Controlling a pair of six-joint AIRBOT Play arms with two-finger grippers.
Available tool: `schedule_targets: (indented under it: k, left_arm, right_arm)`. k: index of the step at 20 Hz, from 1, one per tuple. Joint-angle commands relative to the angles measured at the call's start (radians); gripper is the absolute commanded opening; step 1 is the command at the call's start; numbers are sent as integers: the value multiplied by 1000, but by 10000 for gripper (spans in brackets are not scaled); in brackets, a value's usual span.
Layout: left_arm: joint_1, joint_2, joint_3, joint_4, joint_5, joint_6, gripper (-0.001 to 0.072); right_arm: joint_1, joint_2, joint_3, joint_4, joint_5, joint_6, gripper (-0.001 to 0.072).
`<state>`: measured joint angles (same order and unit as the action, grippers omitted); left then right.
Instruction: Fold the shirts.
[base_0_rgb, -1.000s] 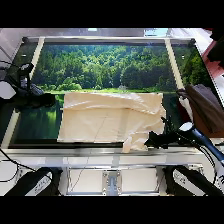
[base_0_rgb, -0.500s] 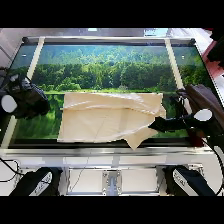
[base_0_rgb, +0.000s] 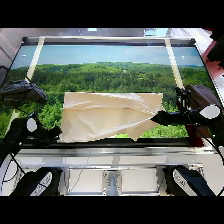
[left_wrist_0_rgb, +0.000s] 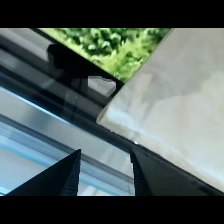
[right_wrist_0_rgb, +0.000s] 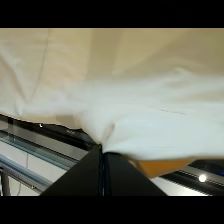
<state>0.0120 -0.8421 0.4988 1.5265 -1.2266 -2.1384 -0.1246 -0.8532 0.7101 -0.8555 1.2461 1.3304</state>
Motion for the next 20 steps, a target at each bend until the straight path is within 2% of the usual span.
schedule_targets:
  k: [1,6,13,20]
  left_arm:
    - [1,1,-69,-40,61,-98,355]
    - [1,1,-72,-93,209,-156,355]
    - [1,0,-112,-85,167,-163,355]
    - [1,0,-121,-95,288,-193,351]
  right_arm:
    - [0,2,3,2,-2,-24,25]
    - [0,2,3,3,29,-46,25]
    - [0,3,4,6,27,-46,25]
    - [0,8,4,35,22,-45,25]
